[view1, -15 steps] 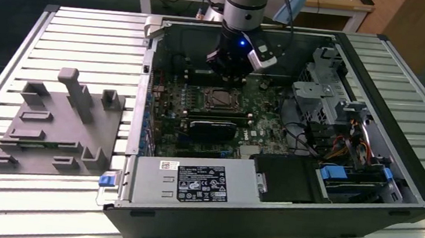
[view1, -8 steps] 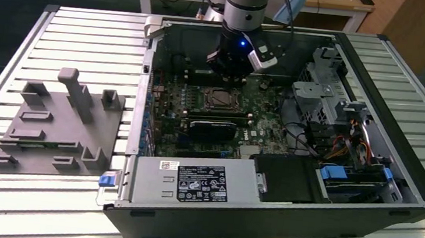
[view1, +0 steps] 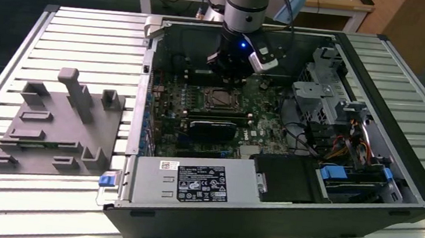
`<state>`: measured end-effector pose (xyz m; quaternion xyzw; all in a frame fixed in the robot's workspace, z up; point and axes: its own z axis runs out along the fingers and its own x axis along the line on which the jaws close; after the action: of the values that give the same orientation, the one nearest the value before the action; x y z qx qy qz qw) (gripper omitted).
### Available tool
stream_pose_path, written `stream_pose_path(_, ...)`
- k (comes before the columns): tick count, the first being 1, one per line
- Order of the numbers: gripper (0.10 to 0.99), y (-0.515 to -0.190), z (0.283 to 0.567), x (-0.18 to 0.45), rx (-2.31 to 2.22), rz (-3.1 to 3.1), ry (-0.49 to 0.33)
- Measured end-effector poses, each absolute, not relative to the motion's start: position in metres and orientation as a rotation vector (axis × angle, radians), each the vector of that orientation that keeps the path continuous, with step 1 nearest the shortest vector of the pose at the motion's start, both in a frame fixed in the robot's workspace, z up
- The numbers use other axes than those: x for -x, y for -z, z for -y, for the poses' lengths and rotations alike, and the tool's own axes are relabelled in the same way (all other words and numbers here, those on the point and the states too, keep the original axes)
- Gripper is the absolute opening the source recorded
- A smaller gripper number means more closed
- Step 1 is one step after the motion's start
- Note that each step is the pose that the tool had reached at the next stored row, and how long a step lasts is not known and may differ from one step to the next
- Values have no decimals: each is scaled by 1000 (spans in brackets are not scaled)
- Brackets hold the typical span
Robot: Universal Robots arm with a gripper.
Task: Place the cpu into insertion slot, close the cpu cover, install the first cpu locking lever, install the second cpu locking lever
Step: 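Install the second cpu locking lever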
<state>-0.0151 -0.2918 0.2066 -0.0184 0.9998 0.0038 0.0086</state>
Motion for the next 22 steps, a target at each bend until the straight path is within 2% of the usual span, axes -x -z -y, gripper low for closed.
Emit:
stream_pose_path(10, 106, -238, 292, 15, 58, -3124, -11)
stream_pose_path(15, 106, -239, 297, 15, 57, -3124, -12)
stream_pose_path(20, 106, -239, 314, 15, 57, -3124, -12)
stream_pose_path(22, 106, -239, 317, 15, 57, -3123, -47)
